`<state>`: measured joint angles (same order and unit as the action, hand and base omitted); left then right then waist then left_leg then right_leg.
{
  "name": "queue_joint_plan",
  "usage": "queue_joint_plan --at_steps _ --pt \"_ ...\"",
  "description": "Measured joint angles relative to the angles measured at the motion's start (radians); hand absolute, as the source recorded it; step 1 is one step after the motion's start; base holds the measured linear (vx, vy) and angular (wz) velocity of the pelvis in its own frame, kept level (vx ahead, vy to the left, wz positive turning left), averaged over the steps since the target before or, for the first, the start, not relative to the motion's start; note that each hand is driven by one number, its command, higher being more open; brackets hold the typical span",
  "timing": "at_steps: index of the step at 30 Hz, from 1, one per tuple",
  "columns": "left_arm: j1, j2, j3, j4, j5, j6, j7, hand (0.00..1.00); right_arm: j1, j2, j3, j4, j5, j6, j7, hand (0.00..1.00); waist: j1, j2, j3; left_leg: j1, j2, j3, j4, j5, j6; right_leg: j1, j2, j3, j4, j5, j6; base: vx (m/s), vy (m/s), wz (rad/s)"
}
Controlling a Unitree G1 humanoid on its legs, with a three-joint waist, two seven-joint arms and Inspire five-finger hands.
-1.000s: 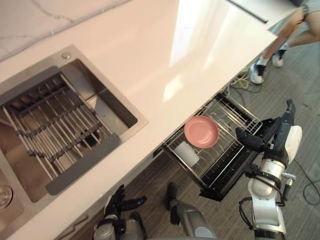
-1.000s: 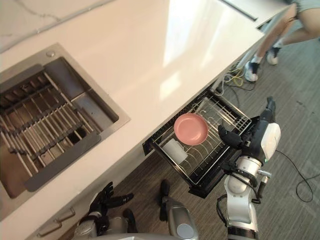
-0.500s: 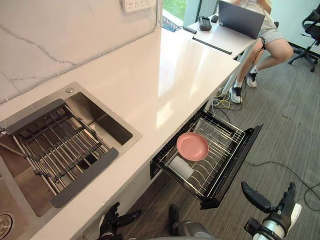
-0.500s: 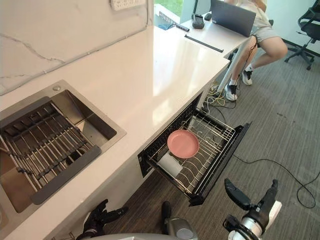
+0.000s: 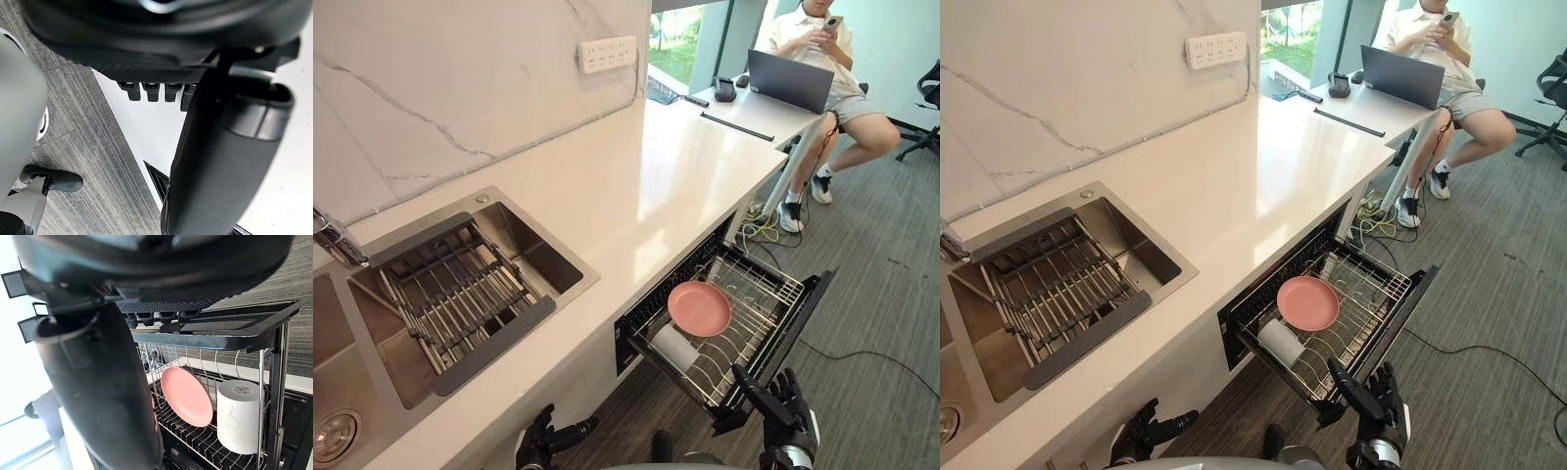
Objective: Walk over to the sink, pick up the cup, carry it to the dishwasher, place the cup inside the dishwasher, then close the dishwasher door
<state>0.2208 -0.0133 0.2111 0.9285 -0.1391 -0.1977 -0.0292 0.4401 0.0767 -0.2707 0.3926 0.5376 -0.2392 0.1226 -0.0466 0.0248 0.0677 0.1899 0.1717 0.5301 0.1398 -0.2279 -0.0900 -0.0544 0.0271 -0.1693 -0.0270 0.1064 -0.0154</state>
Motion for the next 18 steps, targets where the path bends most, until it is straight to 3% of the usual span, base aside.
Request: queue_joint_plan --at_steps 11,18 --pt "-0.021 0.011 -0.016 0.04 -0.006 0.0 0.0 1.0 -0.004 -0.055 0.047 0.073 0.068 -0.039 0.063 1.0 0.005 0.007 0.003 0.015 -0.008 -0.058 -0.015 0.024 -0.008 0.056 -0.002 -0.032 -0.065 0.027 -0.001 0.0 0.05 0.09" --pt "-0.042 0.04 -0.066 0.07 -0.006 -0.022 0.001 1.0 -0.104 -0.11 0.165 0.117 0.071 -0.034 0.07 1.0 0.021 0.004 0.02 0.006 -0.025 -0.152 -0.036 0.03 -0.001 0.053 -0.006 -0.055 -0.065 0.019 -0.009 -0.04 0.029 0.09"
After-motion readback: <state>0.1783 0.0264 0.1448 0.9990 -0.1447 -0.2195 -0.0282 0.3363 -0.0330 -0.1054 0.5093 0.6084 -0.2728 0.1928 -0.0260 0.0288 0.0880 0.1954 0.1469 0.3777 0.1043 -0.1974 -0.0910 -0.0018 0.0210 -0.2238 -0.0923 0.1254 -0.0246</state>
